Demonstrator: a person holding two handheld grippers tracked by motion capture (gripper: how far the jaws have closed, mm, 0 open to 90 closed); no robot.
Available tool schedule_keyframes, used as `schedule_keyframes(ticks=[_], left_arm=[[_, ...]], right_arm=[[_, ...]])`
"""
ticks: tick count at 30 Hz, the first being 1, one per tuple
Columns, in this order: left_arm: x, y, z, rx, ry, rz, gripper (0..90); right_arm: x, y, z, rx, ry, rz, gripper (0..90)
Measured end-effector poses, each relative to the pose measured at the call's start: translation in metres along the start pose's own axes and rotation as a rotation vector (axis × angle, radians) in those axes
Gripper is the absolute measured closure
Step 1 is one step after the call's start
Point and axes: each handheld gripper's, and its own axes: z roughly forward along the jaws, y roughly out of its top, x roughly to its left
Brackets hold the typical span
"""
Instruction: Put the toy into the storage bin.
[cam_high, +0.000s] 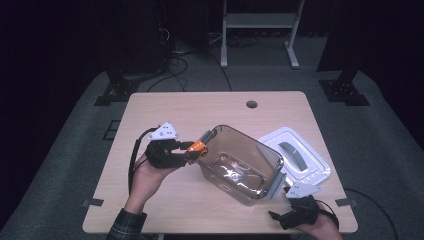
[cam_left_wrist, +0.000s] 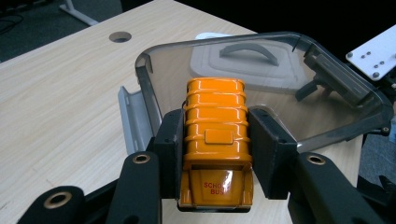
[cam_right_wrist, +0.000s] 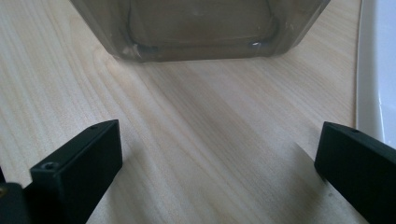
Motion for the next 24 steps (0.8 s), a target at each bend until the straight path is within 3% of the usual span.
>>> schedule_keyframes(ticks=[24], left_arm=[[-0.001,0.012,0.048,0.036,-0.039,0.016,58.4]], right_arm=[[0.000,0.000,0.000,-0.001,0.000,0.000,0.0]])
